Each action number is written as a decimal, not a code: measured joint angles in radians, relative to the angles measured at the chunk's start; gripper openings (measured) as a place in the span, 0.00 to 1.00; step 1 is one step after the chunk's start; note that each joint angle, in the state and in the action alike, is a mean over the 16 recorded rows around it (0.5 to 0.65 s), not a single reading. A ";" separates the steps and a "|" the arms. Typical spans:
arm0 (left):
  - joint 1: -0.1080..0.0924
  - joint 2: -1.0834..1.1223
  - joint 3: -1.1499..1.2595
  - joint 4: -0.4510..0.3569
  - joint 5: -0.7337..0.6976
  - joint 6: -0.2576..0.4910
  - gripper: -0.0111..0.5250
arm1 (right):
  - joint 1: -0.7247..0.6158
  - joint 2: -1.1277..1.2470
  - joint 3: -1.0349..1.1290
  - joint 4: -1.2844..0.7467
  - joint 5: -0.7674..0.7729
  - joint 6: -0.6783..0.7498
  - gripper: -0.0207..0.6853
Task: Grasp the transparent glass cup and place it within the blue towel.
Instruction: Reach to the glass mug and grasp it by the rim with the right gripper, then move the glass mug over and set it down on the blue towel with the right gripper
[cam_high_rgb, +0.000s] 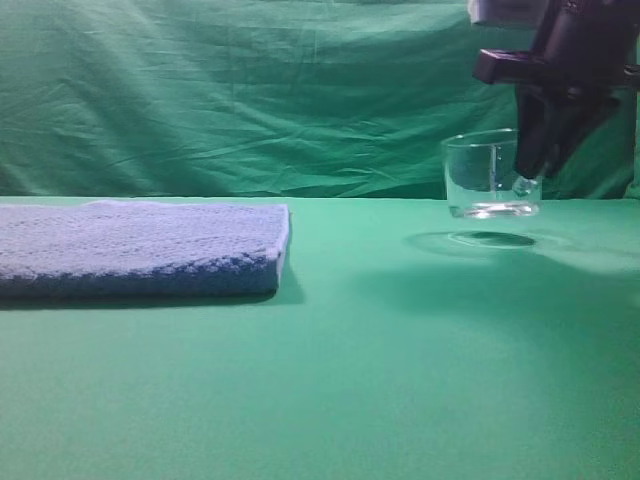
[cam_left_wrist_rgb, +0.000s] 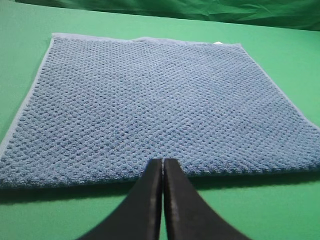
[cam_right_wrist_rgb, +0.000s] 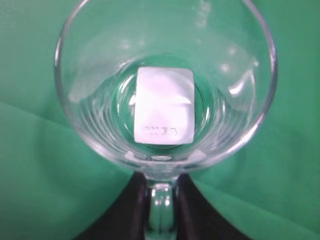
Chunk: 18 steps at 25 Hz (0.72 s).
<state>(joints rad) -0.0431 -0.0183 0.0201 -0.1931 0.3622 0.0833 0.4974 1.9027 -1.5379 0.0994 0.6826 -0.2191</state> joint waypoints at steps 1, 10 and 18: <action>0.000 0.000 0.000 0.000 0.000 0.000 0.02 | 0.029 0.019 -0.033 0.001 0.000 -0.002 0.18; 0.000 0.000 0.000 0.000 0.000 0.000 0.02 | 0.242 0.253 -0.291 0.009 -0.007 -0.027 0.18; 0.000 0.000 0.000 0.000 0.000 0.000 0.02 | 0.303 0.384 -0.395 0.016 -0.014 -0.050 0.27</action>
<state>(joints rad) -0.0431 -0.0183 0.0201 -0.1931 0.3622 0.0833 0.8004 2.2864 -1.9327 0.1155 0.6685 -0.2686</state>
